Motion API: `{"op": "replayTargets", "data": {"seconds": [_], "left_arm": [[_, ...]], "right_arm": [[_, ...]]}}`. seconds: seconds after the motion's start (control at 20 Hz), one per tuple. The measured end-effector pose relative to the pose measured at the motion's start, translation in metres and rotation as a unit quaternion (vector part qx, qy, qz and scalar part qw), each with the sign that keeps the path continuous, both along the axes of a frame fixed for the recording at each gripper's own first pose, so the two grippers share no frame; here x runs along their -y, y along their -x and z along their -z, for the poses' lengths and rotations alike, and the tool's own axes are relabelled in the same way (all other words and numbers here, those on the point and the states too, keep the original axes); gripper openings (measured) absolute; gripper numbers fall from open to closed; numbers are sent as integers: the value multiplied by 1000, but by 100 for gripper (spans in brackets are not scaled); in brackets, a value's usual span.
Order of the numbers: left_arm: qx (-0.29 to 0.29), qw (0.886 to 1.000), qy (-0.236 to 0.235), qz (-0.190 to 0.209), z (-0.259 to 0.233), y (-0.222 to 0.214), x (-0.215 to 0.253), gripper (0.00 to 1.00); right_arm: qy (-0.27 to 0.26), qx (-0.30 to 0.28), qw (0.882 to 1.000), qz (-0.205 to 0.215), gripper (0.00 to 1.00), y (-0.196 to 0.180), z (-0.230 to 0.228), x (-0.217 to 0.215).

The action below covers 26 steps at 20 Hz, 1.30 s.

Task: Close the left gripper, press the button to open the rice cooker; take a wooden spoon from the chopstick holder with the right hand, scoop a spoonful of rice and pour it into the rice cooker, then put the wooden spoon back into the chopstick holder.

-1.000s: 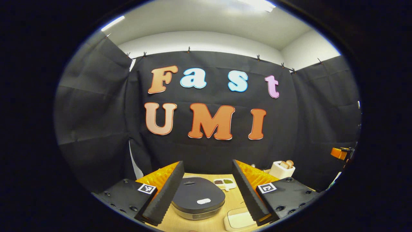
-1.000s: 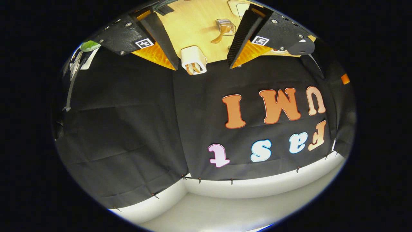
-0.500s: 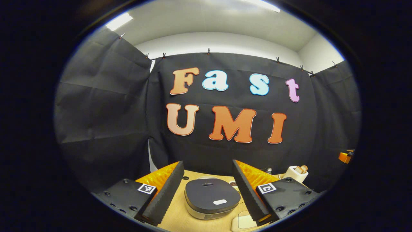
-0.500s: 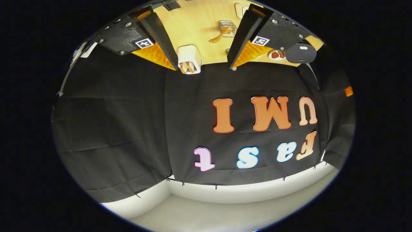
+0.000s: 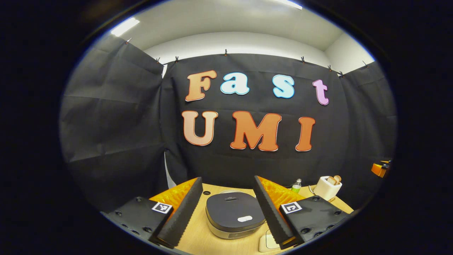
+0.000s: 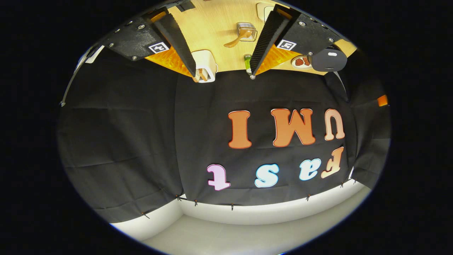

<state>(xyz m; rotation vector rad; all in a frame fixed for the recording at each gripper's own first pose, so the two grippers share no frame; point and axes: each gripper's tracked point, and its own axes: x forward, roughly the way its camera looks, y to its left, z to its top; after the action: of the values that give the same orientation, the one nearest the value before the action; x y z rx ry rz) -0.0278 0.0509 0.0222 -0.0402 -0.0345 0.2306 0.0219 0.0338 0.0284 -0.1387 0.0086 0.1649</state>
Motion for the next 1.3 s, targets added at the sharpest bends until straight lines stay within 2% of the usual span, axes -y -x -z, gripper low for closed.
{"op": "replayTargets", "data": {"seconds": [0.1, 0.2, 0.4, 0.45, 0.55, 0.6, 0.65, 0.7, 0.8, 1.0, 1.1, 1.3], "left_arm": [[-3, 1000, 0, 5, 1, -4, 0, 75], [-6, 1000, 2, 26, 3, -7, 8, 71], [-17, 1000, 0, 20, 8, -13, 0, 23], [-21, 999, 6, 30, 13, -15, 8, 20], [-26, 999, 22, 42, 20, -22, 11, 22], [-27, 998, 26, 41, 18, -20, 13, 20], [-27, 998, 31, 39, 41, -32, 9, 12], [-33, 998, 35, 50, 43, -40, 16, 4], [-52, 997, 35, 55, 54, -46, 17, 7], [-95, 993, 33, 68, 88, -72, 22, 1], [-116, 990, 32, 74, 106, -84, 24, 4], [-159, 983, 33, 89, 146, -106, 33, 4]], "right_arm": [[0, 2, 1000, 1, 95, 0, -1, -1], [2, 1, 1000, 5, 94, -1, 0, 2], [4, -6, 1000, 9, 94, -4, 6, 2], [6, -8, 1000, 9, 94, -5, 8, 2], [9, -11, 1000, 11, 94, -6, 10, 2], [9, -12, 1000, 11, 94, -6, 11, 2], [10, -14, 1000, 12, 94, -7, 13, 1], [12, -16, 1000, 14, 94, -7, 14, 2], [14, -21, 999, 19, 95, -8, 18, 5], [14, -29, 999, 33, 95, -11, 25, 12], [14, -33, 999, 40, 95, -11, 28, 16], [18, -39, 998, 56, 95, -13, 33, 24]]}}
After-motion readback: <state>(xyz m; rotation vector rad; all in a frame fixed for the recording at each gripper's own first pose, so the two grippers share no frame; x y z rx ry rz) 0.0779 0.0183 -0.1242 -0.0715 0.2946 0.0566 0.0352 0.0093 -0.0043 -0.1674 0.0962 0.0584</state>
